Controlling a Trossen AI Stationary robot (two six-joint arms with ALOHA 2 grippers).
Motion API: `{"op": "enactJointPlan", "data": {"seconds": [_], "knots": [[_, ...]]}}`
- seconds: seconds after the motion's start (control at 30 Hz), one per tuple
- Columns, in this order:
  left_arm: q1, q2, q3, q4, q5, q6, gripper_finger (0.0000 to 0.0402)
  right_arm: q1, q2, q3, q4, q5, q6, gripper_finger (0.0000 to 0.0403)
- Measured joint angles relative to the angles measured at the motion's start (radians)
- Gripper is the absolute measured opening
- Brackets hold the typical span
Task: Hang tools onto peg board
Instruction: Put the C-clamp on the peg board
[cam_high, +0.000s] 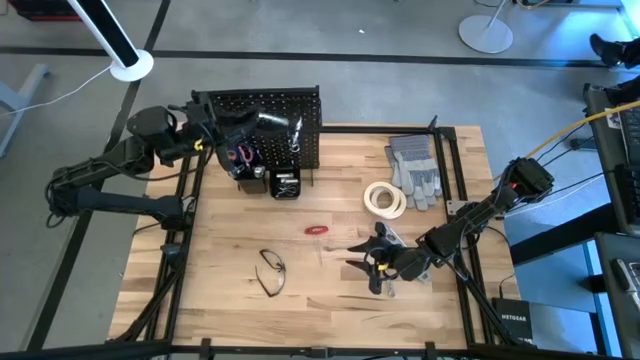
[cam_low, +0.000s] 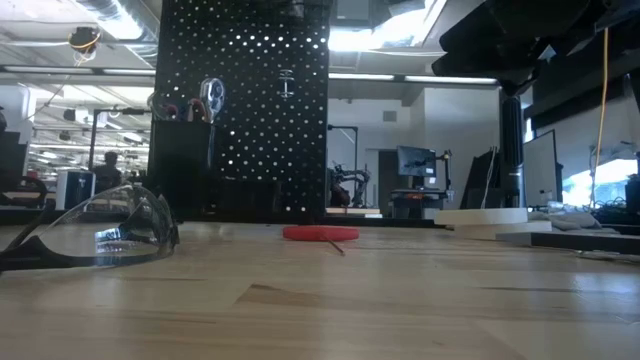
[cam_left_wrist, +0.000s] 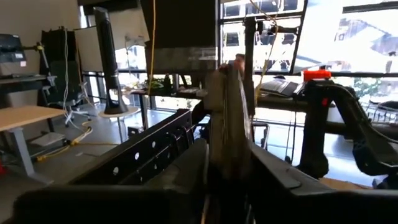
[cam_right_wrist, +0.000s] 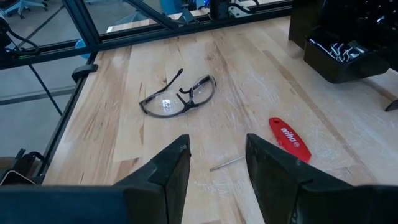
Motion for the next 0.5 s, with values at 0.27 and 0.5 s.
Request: {"op": "enactJointPlan", "data": {"seconds": [0.27,0.5], "knots": [[0.000,0.001,-0.002,-0.008,-0.003,-0.009,0.0140,0.000,0.000,0.000,0.002,-0.006,0.000,0.0156],[0.000,-0.005,-0.007,0.048,-0.046,0.032,0.0148,0.000,0.000,0.000,0.002,-0.007,0.000,0.0156]]}}
